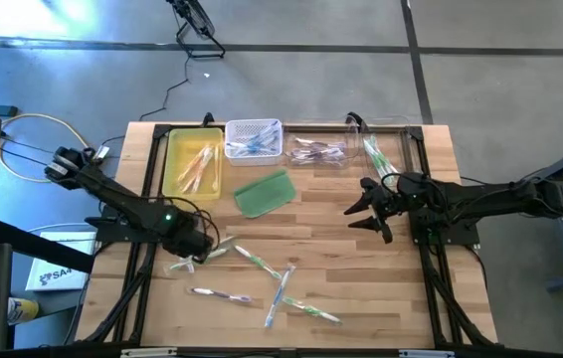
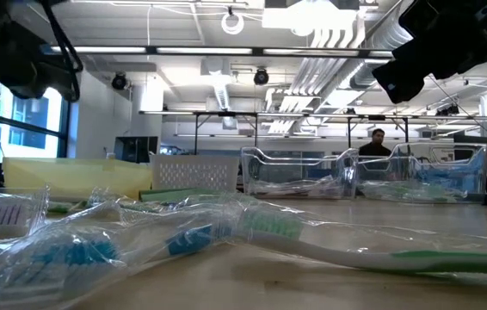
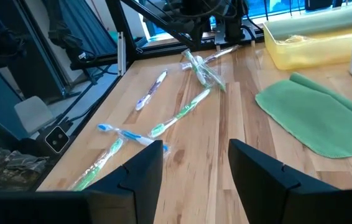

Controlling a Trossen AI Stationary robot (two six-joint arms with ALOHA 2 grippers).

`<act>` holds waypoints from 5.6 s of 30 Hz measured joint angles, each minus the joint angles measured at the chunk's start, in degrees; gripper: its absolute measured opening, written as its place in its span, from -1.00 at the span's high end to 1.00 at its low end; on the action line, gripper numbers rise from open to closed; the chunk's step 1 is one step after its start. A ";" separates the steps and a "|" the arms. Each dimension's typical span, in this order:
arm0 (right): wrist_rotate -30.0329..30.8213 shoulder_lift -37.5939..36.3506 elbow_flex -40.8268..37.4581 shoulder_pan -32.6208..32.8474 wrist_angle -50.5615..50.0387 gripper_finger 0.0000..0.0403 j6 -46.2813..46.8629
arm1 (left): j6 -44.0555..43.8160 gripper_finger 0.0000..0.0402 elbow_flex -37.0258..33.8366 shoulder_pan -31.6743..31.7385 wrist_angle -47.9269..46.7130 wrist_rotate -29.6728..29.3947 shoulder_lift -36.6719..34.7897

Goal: Pick & Place Toothbrushes
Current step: Adjust the toothbrushes, then put the violet toothbrush into the left transparent bin

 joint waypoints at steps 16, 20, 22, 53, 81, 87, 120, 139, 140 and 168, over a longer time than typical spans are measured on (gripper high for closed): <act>0.00 0.00 0.00 0.00 -0.42 0.13 0.00 | -1.08 1.00 0.00 -0.49 -1.00 7.68 13.77; 0.00 0.00 0.00 0.00 -0.45 0.13 0.00 | -1.08 1.00 0.00 -1.47 0.15 7.56 16.19; 0.00 0.00 0.00 0.01 -0.45 0.13 0.00 | -1.08 1.00 0.00 -1.51 0.83 7.59 17.52; 0.00 0.00 0.00 0.01 -0.71 0.13 0.00 | 8.50 1.00 5.05 -1.29 20.52 -29.83 20.69; 0.00 0.00 0.00 0.00 -0.63 0.13 0.02 | 37.54 1.00 5.04 2.03 12.81 -34.39 11.43; -0.02 0.00 0.00 0.02 -0.54 0.13 0.02 | 66.51 1.00 5.05 9.41 12.62 -22.73 9.28; 4.02 0.00 0.00 0.00 1.50 0.13 2.15 | 133.45 0.98 4.87 17.40 9.95 -11.74 12.27; 7.15 0.00 -0.01 0.00 0.33 0.13 2.19 | 130.79 0.35 4.87 17.40 10.86 -9.95 12.27; 7.15 0.00 -0.01 0.02 0.11 0.13 2.19 | 130.78 0.35 4.87 17.40 11.30 -9.95 12.27; 7.10 0.00 0.00 0.01 -0.34 0.13 2.19 | 129.08 0.34 5.08 17.40 14.84 -1.46 23.05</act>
